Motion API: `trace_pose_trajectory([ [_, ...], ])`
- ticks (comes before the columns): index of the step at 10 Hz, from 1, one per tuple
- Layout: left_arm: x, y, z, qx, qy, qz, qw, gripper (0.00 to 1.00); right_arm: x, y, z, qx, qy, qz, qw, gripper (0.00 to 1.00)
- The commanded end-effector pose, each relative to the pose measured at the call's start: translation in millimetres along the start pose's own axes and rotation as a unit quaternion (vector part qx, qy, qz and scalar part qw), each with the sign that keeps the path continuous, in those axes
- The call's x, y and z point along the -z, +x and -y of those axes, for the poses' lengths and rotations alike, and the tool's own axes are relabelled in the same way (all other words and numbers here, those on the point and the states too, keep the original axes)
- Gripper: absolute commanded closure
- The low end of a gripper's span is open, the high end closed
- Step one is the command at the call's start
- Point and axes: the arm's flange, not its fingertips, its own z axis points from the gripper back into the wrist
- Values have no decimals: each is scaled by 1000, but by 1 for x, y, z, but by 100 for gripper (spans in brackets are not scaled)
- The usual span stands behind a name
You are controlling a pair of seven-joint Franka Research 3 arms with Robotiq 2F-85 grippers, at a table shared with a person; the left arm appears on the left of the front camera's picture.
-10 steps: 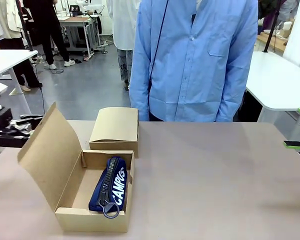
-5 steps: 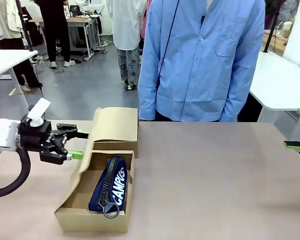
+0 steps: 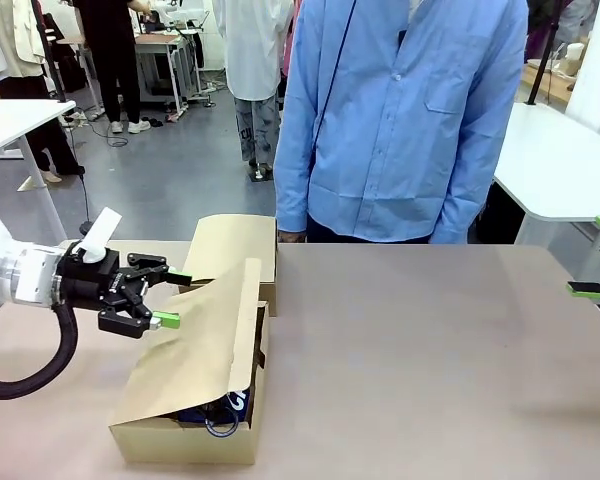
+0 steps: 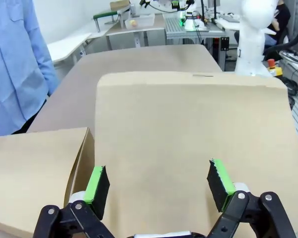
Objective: Place items inside the box.
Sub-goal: Close the lid of the Mailer Box closest to the robot.
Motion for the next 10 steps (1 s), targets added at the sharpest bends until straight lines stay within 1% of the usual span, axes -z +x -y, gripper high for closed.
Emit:
trace_pose_trajectory([
  [1, 17, 19, 121, 20, 24, 26, 999, 0, -3, 1, -3, -8, 1, -2, 1000, 0],
  [3, 23, 28, 139, 2, 1, 48, 999, 0, -3, 1, -3, -8, 1, -2, 1000, 0],
  [5, 29, 22, 157, 1, -35, 40, 999, 0, -3, 1, -3, -8, 1, -2, 1000, 0],
  [7, 34, 3, 171, 11, -61, 2, 998, 0, -3, 1, -3, -8, 1, -2, 1000, 0],
  [8, 37, -8, 175, 27, -60, -23, 998, 0, -3, 1, -3, -8, 1, -2, 1000, 0],
  [9, 42, -17, 174, 19, -59, -46, 997, 0, -3, 1, -3, -8, 1, -2, 1000, 0],
  [10, 45, -21, 171, 23, -47, -60, 997, 0, -3, 1, -3, -8, 1, -2, 1000, 0],
])
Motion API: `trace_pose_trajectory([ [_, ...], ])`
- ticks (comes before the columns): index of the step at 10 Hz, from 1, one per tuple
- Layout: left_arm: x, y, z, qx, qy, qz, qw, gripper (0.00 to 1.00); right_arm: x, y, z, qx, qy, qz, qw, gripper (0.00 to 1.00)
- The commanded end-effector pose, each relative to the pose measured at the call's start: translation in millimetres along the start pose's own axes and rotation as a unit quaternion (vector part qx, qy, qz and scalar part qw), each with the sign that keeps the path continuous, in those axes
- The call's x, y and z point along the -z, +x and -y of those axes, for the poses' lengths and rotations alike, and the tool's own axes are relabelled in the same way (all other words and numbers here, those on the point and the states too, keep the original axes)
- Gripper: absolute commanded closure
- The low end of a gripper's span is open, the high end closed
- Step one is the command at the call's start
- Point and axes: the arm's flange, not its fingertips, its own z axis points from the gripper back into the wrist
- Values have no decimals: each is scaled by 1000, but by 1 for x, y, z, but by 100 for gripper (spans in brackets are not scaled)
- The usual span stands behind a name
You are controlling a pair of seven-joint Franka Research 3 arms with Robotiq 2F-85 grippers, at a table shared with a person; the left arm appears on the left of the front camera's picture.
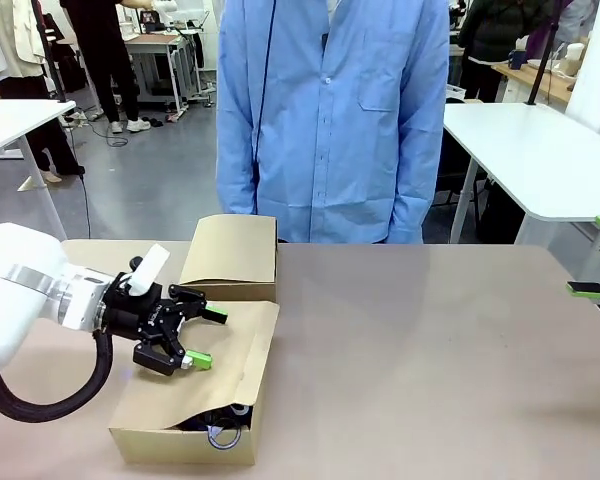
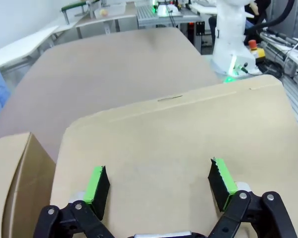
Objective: Place items inside the box.
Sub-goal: Close the lid of the Mailer Box closest to the robot.
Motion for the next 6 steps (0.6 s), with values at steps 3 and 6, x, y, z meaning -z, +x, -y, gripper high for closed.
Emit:
trace_pose_trajectory([
  [3, 5, 5, 153, 19, 23, -39, 999, 0, -3, 1, -3, -8, 1, -2, 1000, 0],
  [6, -21, 30, 133, -23, 27, 9, 999, 0, -3, 1, -3, -8, 1, -2, 1000, 0],
])
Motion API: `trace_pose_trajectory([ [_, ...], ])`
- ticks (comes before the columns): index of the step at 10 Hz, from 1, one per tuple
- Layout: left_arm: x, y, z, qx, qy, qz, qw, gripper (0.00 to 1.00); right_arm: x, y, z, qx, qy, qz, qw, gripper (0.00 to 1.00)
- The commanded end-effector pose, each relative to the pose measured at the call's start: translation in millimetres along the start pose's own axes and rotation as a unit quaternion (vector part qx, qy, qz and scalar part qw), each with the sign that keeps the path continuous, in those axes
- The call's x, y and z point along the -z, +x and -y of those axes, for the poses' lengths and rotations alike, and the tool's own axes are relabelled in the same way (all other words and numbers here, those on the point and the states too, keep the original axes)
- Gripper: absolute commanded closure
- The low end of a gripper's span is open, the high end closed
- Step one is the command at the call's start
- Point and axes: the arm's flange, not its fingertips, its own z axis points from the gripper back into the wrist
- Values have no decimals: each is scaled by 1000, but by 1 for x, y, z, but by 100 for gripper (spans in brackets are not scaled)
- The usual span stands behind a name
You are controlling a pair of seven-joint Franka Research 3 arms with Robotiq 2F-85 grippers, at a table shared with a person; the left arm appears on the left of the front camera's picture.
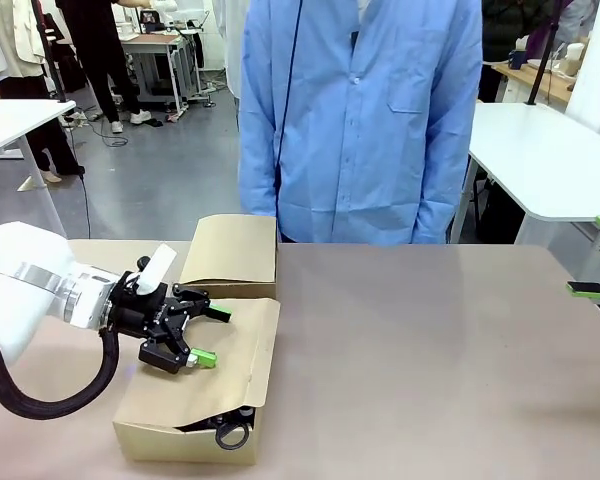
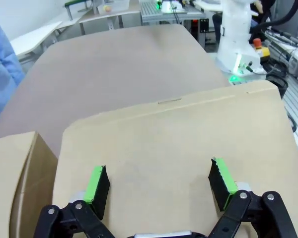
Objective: Place items inside the box.
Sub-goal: Close the lid of the Mailer Box closest to the robot.
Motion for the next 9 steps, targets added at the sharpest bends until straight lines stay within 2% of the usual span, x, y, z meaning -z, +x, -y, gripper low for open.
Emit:
trace_pose_trajectory([
  [1, -45, 38, 128, -61, 11, 41, 997, 0, -3, 1, -3, -8, 1, -2, 1000, 0],
  [2, -71, 52, 117, -117, -5, 70, 991, 0, -3, 1, -3, -8, 1, -2, 1000, 0],
  [4, -109, 57, 107, -201, -50, 59, 977, 0, -3, 1, -3, -8, 1, -2, 1000, 0],
  [5, -132, 57, 99, -253, -62, 59, 964, 0, -3, 1, -3, -8, 1, -2, 1000, 0],
  [6, -164, 55, 89, -347, -62, 48, 934, 0, -3, 1, -3, -8, 1, -2, 1000, 0],
  [7, -193, 54, 78, -446, -51, 50, 892, 0, -3, 1, -3, -8, 1, -2, 1000, 0],
  [8, -221, 54, 69, -564, -2, 61, 824, 0, -3, 1, -3, -8, 1, -2, 1000, 0],
  [9, -248, 50, 57, -626, 46, 111, 771, 0, -3, 1, -3, -8, 1, -2, 1000, 0],
])
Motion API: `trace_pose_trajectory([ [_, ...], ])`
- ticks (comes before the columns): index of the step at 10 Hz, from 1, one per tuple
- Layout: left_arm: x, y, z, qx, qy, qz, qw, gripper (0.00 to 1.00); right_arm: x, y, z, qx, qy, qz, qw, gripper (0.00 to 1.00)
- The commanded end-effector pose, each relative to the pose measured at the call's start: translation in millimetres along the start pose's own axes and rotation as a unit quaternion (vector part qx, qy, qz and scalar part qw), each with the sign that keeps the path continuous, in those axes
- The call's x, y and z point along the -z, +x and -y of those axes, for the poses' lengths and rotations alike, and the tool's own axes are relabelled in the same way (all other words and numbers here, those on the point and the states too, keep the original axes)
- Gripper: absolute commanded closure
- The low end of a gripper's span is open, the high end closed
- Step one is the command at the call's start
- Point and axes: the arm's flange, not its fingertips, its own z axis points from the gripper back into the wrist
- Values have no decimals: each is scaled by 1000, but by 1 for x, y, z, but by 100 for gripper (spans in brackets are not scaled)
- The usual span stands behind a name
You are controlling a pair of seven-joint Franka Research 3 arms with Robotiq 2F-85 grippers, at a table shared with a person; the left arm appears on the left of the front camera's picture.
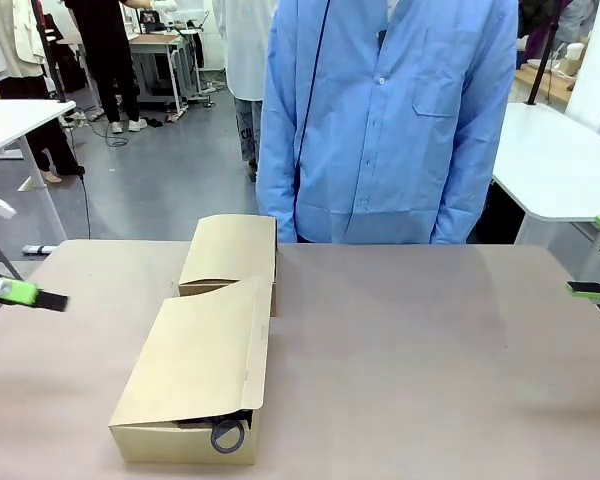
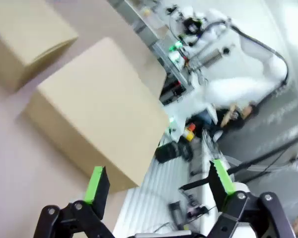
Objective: Place items inside the box.
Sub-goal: Close the lid of the Mailer Box closest to the robot.
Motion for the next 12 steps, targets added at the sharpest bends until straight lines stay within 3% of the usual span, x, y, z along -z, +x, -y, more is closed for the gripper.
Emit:
trace_pose_trajectory([
  [1, -40, 27, -3, -210, -24, 142, 967, 0, -2, 1, -3, -8, 1, -2, 1000, 0],
  [3, -76, 39, -30, -286, -101, 266, 915, 0, -2, 1, -3, -8, 1, -2, 1000, 0],
  [4, -80, 40, -63, -295, -87, 379, 873, 0, -2, 1, -3, -8, 1, -2, 1000, 0],
  [5, -72, 21, -18, -213, -32, 119, 969, 0, -2, 1, -3, -8, 1, -2, 1000, 0],
  [12, -72, 21, -18, -213, -32, 119, 969, 0, -2, 1, -3, -8, 1, -2, 1000, 0],
])
